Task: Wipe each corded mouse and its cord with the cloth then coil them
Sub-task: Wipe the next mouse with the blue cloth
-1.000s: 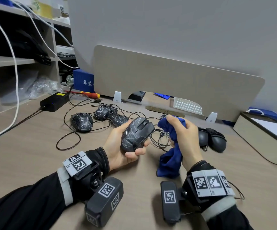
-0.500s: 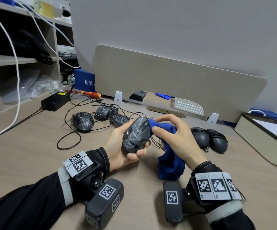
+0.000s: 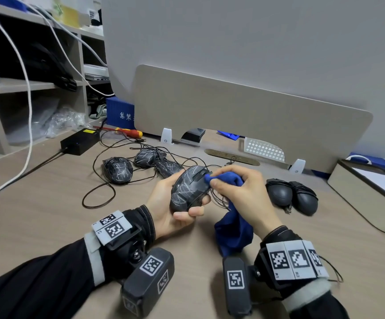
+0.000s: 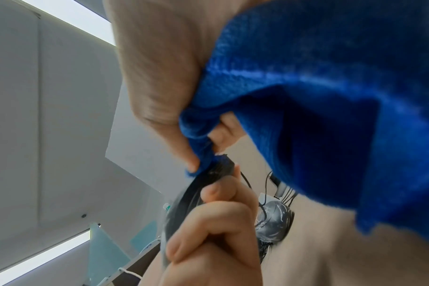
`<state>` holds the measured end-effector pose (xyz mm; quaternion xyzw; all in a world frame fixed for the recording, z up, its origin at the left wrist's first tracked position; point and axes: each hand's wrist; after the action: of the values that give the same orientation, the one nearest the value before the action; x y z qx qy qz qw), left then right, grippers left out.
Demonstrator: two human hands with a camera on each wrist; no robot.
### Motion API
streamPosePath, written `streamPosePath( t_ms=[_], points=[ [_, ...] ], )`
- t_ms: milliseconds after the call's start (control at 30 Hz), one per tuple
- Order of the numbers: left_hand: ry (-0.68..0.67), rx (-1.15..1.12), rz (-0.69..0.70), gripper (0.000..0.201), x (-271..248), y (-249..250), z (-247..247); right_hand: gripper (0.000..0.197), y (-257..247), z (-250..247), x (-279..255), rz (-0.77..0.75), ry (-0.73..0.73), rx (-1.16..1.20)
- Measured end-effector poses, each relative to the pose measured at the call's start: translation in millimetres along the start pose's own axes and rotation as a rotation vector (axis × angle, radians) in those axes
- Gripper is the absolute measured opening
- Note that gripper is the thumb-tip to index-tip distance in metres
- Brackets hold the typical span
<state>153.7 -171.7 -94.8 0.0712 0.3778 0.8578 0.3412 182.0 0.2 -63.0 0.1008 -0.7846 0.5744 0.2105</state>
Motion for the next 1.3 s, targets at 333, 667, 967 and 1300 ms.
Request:
streamPosePath(
  t_ms=[333, 667, 967, 1300],
  points=[
    [0.032, 0.000, 0.034, 0.054, 1.6, -1.7, -1.8, 0.005, 4.6, -0.4, 2.0, 0.061, 0.079, 0.052],
    [0.039, 0.031, 0.038, 0.053, 1.2, -2.9, -0.5, 0.011, -0.2, -2.8, -0.3, 0.051, 0.094, -0.004],
    [0.161, -0.018, 0.077, 0.052, 6.5, -2.2, -0.7, 0.015, -4.8, 13.4, -3.1, 0.049, -0.053, -0.041],
    [0.327, 0.019, 0.084, 0.054, 10.6, -6.1, -1.1, 0.014, -2.4, 18.7, -5.8, -0.035, -0.094, -0.175]
  ],
)
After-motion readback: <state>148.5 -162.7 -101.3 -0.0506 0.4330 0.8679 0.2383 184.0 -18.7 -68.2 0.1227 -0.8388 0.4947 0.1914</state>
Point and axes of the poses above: each hand's wrist, its own x-axis towards the middle knuckle, its own z-axis out of the palm, y = z × x, and after that the axes turned 4 degrees about y, right-handed
